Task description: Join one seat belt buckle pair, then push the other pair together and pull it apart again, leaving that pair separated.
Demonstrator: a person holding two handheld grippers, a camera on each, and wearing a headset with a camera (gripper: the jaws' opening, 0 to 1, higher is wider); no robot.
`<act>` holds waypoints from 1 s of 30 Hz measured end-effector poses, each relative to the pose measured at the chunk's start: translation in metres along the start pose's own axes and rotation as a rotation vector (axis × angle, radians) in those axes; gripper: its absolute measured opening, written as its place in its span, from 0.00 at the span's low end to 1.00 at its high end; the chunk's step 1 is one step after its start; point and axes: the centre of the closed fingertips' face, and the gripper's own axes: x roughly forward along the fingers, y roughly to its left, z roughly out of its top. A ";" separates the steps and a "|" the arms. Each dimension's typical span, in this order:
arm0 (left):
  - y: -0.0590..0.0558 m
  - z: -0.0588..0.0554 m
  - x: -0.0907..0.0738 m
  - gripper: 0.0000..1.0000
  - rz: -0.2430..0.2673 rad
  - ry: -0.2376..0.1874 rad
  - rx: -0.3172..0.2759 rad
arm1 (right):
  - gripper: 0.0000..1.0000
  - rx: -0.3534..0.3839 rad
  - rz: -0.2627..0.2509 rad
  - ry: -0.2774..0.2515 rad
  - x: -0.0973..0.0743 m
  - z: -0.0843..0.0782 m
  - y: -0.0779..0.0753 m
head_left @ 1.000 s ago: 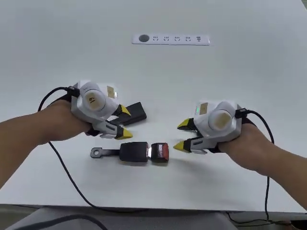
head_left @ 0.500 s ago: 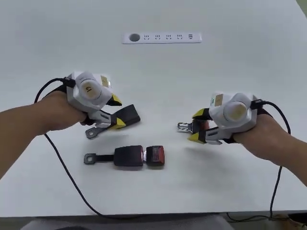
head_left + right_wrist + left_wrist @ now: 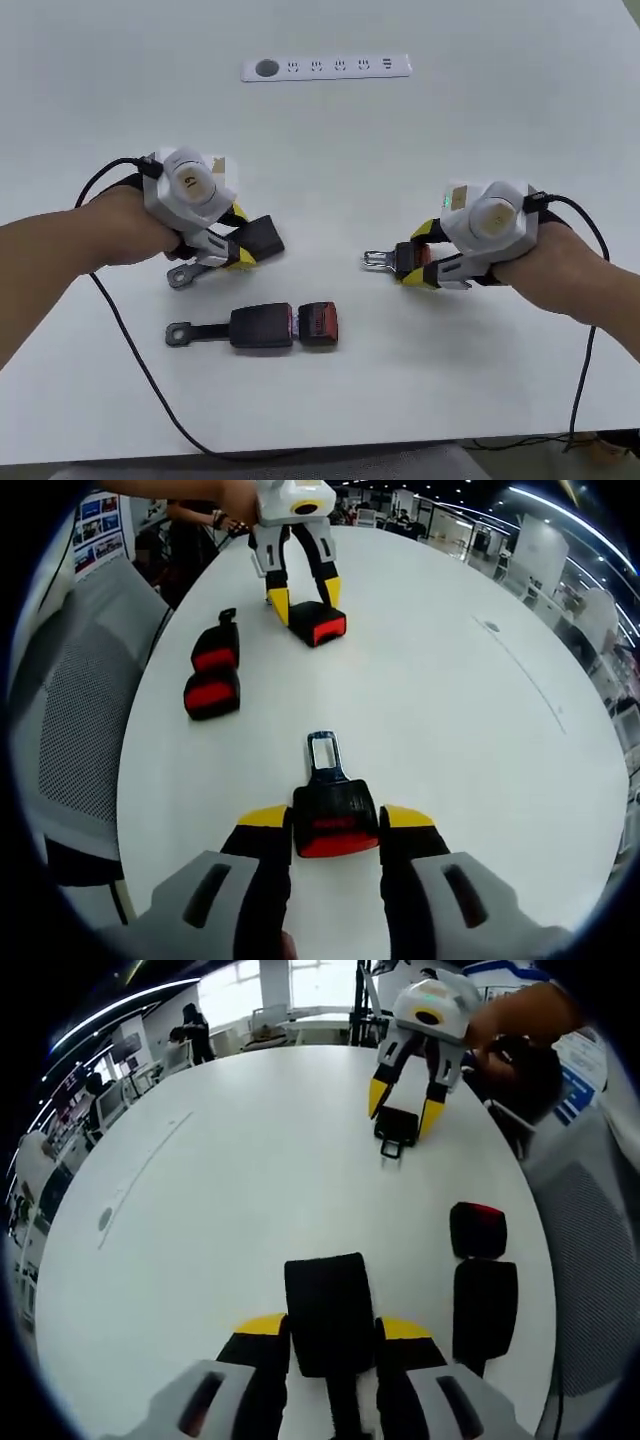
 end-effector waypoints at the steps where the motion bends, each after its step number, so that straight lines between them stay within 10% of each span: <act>1: -0.001 -0.002 0.001 0.34 -0.001 0.001 0.007 | 0.33 -0.006 0.004 0.003 0.002 -0.002 0.000; 15: -0.022 -0.004 0.006 0.34 -0.030 0.050 0.144 | 0.33 -0.053 0.063 0.017 0.004 -0.007 -0.001; 30: -0.031 -0.004 0.005 0.34 -0.066 0.048 0.117 | 0.33 -0.051 0.072 0.026 0.007 -0.006 0.002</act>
